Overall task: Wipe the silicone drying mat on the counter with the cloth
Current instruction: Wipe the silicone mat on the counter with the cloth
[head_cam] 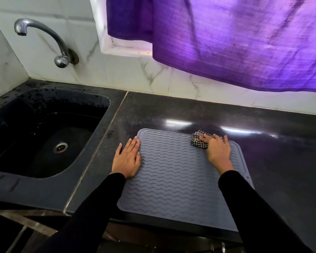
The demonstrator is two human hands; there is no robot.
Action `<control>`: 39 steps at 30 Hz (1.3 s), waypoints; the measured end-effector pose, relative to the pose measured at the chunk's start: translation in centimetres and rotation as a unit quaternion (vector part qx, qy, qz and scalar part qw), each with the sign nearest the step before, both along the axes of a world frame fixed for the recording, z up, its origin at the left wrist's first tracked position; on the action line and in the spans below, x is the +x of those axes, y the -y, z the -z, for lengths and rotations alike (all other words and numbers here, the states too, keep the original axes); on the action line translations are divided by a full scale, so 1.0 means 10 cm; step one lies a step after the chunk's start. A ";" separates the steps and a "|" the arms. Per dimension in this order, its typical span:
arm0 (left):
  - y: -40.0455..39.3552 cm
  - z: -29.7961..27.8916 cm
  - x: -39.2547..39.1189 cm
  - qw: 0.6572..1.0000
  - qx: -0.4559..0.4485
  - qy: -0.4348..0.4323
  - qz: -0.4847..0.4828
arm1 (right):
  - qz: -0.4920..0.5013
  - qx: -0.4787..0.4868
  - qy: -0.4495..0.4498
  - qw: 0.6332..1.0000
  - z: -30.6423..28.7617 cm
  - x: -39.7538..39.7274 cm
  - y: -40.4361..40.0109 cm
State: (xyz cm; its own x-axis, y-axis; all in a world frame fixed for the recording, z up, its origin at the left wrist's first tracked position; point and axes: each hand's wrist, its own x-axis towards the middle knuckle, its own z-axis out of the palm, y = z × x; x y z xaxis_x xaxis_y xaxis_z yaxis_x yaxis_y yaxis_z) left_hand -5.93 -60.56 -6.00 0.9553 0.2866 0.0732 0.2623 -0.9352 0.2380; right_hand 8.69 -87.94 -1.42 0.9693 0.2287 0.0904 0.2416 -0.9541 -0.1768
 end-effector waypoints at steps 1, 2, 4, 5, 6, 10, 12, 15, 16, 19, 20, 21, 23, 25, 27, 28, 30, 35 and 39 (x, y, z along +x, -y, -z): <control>0.00 0.00 0.00 1.000 0.001 0.001 -0.001 | 0.045 0.043 -0.005 0.998 -0.01 0.00 0.05; 0.00 0.00 0.00 1.000 0.003 0.002 -0.001 | 0.101 0.103 -0.024 0.989 -0.03 0.03 0.09; 0.01 0.01 0.01 1.000 0.003 0.004 -0.003 | 0.234 0.276 -0.074 0.929 -0.19 0.07 0.17; 0.01 0.01 0.01 1.000 0.005 0.005 -0.004 | 0.289 0.366 -0.083 0.881 -0.30 0.07 0.21; 0.01 0.01 0.01 1.000 0.006 0.006 -0.004 | 0.325 0.430 -0.083 0.838 -0.37 0.08 0.24; 0.00 0.02 0.01 1.000 0.001 0.012 -0.004 | 0.197 0.294 -0.038 0.935 -0.39 -0.07 0.02; 0.00 0.02 0.01 1.000 0.004 0.010 -0.004 | 0.074 0.171 -0.038 0.982 -0.21 -0.23 -0.10; 0.00 0.02 0.01 1.000 0.006 0.002 -0.003 | -0.004 0.050 -0.005 0.999 0.02 -0.34 -0.03; 0.00 0.02 0.01 1.000 0.005 0.004 -0.004 | -0.005 0.038 0.008 0.999 0.03 -0.36 0.01; -0.01 0.02 0.00 1.000 0.003 0.000 -0.001 | 0.011 0.005 0.022 1.000 -0.02 -0.36 0.09; -0.01 0.02 0.00 1.000 0.004 -0.001 -0.002 | 0.016 -0.003 0.024 1.000 -0.05 -0.36 0.10; -0.01 0.02 0.00 1.000 0.003 0.000 -0.002 | 0.024 -0.005 0.023 0.999 -0.08 -0.36 0.11; -0.02 0.03 0.01 1.000 -0.001 0.008 0.000 | 0.028 -0.024 0.033 0.999 -0.09 -0.38 0.16; -0.02 0.04 0.01 1.000 -0.003 0.015 0.001 | 0.034 -0.031 0.037 0.998 -0.06 -0.38 0.23; -0.02 0.04 0.01 1.000 -0.003 0.018 0.001 | 0.070 0.004 0.020 0.997 -0.09 -0.33 0.28; -0.02 0.03 0.01 1.000 -0.004 0.018 0.001 | 0.103 0.038 0.006 0.994 -0.13 -0.28 0.30; -0.01 0.03 0.01 1.000 -0.005 0.019 0.001 | 0.178 0.049 -0.027 0.983 -0.35 -0.20 0.37; -0.01 0.04 0.01 1.000 -0.004 0.024 -0.002 | 0.211 0.122 -0.060 0.968 -0.64 -0.37 0.39; -0.01 0.04 0.01 1.000 -0.005 0.020 0.000 | -0.024 0.035 -0.042 0.998 -0.19 -0.79 0.19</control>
State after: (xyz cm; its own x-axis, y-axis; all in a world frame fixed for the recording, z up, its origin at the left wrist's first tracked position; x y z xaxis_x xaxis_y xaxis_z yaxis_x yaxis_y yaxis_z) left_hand -5.79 -60.44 -6.35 0.9517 0.2871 0.1093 0.2518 -0.9328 0.2578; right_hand 0.84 -89.87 0.45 0.9621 0.2713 0.0268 0.2686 -0.9265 -0.2637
